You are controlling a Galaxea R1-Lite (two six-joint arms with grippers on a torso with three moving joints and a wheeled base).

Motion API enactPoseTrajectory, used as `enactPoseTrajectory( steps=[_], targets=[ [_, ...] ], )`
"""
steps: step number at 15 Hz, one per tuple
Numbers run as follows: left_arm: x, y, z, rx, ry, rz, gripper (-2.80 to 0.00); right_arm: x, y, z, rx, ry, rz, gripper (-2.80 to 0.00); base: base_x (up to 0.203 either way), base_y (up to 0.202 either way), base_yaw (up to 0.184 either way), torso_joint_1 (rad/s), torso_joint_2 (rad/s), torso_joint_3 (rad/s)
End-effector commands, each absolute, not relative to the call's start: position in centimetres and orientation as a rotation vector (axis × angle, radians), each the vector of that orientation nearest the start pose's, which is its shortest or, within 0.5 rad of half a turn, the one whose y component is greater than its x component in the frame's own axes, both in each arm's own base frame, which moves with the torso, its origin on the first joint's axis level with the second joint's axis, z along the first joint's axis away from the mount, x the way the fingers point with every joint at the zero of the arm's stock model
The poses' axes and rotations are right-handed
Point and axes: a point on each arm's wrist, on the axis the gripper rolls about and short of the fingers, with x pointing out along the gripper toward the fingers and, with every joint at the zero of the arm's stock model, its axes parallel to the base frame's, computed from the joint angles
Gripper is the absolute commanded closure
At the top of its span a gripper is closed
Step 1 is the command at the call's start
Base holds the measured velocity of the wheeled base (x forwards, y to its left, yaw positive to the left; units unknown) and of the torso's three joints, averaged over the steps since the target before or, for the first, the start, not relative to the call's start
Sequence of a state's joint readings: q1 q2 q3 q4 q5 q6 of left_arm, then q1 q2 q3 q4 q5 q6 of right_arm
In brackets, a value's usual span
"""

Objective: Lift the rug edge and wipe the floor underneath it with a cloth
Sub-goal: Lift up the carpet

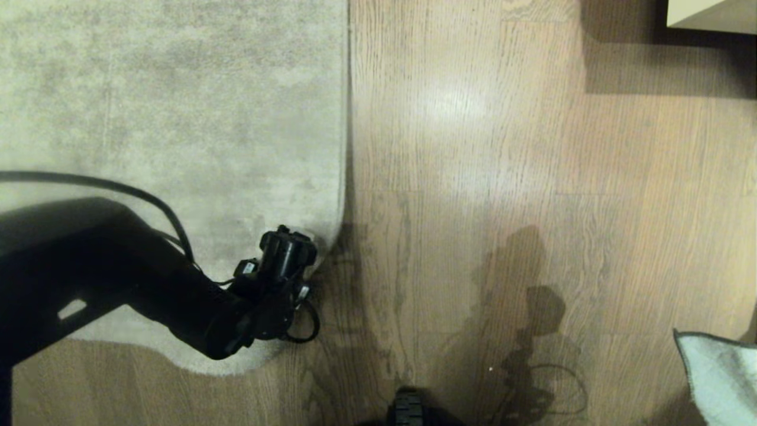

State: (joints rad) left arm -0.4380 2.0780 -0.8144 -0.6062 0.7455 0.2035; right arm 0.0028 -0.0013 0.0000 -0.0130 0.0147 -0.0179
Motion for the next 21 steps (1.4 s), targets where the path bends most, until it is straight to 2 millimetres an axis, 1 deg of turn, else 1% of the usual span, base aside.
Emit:
enactPoseTrajectory(
  steps=[1, 6, 9, 13, 15, 17, 19, 21],
  targets=[
    [31.9, -11.9, 8.1, 0.566, 0.541, 0.277, -2.8, -2.3, 0.0, 7.7, -0.019, -0.014, 0.018, 0.0, 0.0, 0.0, 0.0, 0.0, 0.0, 0.0],
    [31.6, -11.4, 11.0, 0.596, 0.481, 0.282, -2.8, -2.3, 0.0, 7.7, -0.018, -0.014, 0.018, 0.0, 0.0, 0.0, 0.0, 0.0, 0.0, 0.0],
    [31.2, -11.0, 12.1, 0.617, 0.462, 0.283, -2.8, -2.3, 0.0, 7.7, -0.018, -0.014, 0.018, 0.0, 0.0, 0.0, 0.0, 0.0, 0.0, 0.0],
    [31.5, -8.3, 13.2, 0.657, 0.478, 0.344, -2.8, -2.3, 0.0, 7.7, -0.018, -0.014, 0.018, 0.0, 0.0, 0.0, 0.0, 0.0, 0.0, 0.0],
    [31.3, -8.0, 12.6, 0.663, 0.498, 0.346, -2.8, -2.3, 0.0, 7.7, -0.019, -0.014, 0.02, 0.0, 0.0, 0.0, 0.0, 0.0, 0.0, 0.0],
    [31.2, -8.4, 11.2, 0.679, 0.531, 0.322, -2.8, -2.3, 0.0, 7.7, -0.018, -0.014, 0.018, 0.0, 0.0, 0.0, 0.0, 0.0, 0.0, 0.0],
    [31.6, -9.9, 9.8, 0.68, 0.52, 0.289, -2.8, -2.3, 0.0, 7.7, -0.018, -0.014, 0.018, 0.0, 0.0, 0.0, 0.0, 0.0, 0.0, 0.0],
    [32.7, -11.8, 8.9, 0.646, 0.44, 0.271, -2.8, -2.3, 0.0, 7.7, -0.018, -0.014, 0.018, 0.0, 0.0, 0.0, 0.0, 0.0, 0.0, 0.0]
  ],
)
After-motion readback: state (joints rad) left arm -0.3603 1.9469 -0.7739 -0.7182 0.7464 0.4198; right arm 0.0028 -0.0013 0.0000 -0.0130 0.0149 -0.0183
